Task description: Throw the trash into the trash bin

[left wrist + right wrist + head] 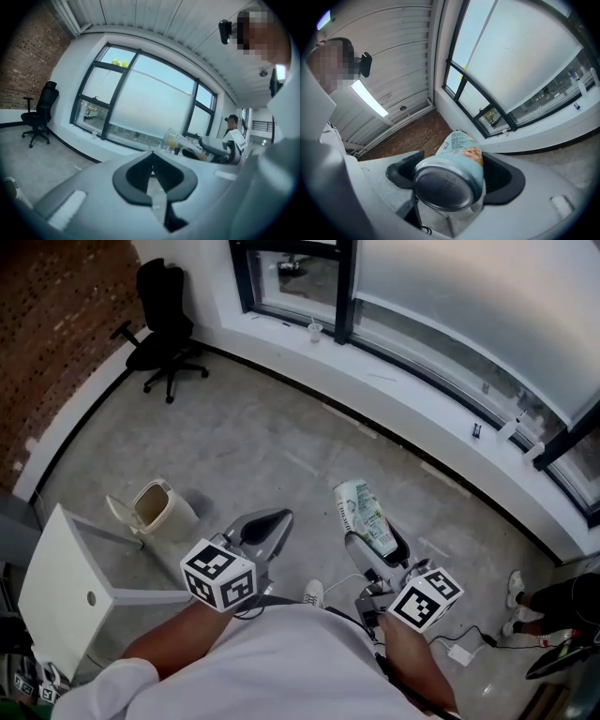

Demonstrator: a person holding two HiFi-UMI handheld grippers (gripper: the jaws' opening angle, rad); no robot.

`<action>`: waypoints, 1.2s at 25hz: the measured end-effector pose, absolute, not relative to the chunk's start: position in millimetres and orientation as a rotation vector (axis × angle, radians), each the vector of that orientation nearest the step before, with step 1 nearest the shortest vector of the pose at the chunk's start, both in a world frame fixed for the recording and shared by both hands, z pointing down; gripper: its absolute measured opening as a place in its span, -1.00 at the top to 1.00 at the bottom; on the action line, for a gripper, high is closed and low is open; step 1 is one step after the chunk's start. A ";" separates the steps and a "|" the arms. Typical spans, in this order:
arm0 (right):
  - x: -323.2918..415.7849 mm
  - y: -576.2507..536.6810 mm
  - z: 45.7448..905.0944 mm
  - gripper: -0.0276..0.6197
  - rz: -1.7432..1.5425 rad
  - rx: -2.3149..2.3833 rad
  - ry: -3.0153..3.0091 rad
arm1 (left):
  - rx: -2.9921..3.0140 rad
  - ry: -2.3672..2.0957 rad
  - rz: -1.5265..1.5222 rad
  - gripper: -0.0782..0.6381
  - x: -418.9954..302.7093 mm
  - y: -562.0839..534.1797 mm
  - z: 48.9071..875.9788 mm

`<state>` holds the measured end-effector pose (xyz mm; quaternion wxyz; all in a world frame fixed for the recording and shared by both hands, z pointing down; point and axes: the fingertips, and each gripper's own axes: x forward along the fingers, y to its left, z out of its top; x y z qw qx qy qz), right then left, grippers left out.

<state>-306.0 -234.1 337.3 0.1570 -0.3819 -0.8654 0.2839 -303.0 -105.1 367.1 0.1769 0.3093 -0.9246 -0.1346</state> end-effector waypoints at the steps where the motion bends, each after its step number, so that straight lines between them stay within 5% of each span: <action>1: -312.8 -236.2 339.4 -0.27 0.818 -1.089 -2.474 | 0.881 -2.622 -0.388 0.76 -311.4 -109.3 366.5; 20: -408.5 -155.5 343.6 -0.27 0.653 -1.291 -2.304 | 0.618 -2.786 -0.370 0.76 -364.1 -30.2 362.9; 30: -499.9 -60.2 334.5 -0.27 0.513 -1.397 -2.274 | 0.589 -2.888 -0.396 0.76 -463.0 52.1 354.5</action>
